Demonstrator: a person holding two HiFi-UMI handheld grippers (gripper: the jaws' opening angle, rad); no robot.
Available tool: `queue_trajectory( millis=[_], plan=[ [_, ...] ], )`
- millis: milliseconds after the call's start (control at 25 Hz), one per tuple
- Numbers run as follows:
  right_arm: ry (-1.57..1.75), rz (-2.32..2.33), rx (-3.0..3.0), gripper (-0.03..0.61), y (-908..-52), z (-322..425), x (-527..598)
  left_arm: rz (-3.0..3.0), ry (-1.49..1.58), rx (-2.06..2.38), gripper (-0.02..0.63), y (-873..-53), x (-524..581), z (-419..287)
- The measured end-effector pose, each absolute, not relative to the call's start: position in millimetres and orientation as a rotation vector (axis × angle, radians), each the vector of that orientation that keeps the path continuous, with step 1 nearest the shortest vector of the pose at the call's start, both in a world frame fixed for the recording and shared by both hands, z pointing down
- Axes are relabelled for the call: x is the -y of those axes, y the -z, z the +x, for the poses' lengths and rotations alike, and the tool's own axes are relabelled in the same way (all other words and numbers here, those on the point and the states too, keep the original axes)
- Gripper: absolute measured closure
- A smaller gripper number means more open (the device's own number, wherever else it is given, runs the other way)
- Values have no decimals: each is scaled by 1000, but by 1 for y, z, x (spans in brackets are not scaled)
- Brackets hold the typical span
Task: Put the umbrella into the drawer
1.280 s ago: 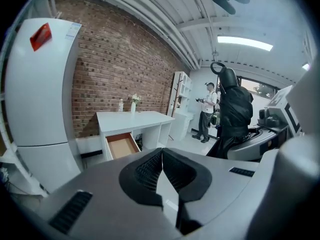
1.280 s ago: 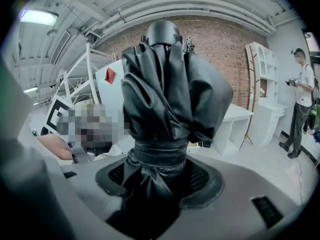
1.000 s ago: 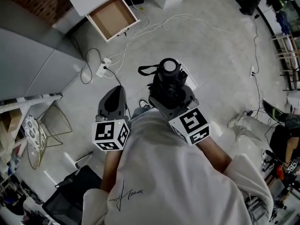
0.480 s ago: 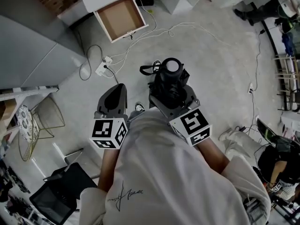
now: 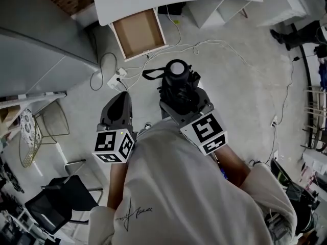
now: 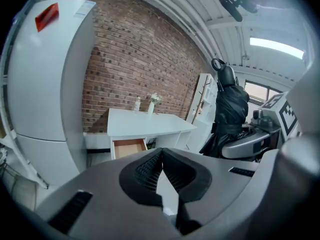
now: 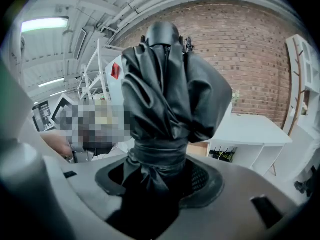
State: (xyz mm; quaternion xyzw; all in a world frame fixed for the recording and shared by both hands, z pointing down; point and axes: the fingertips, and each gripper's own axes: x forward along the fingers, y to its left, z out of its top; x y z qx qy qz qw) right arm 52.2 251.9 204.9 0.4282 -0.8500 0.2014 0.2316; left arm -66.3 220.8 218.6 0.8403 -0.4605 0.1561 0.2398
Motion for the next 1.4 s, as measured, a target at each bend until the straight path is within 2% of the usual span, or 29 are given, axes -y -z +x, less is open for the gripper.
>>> queue_trajectory(
  millis=[600, 1040, 1400],
  plan=[
    [-540, 897, 2459, 316, -219, 113, -138, 2155, -366, 1546, 595, -190, -120, -13],
    [-553, 791, 2465, 316, -239, 122, -100, 2008, -345, 1681, 595, -206, -101, -38],
    [-516, 754, 2425, 316, -245, 108, -72, 1970, -360, 1618, 595, -229, -73, -53]
  ],
)
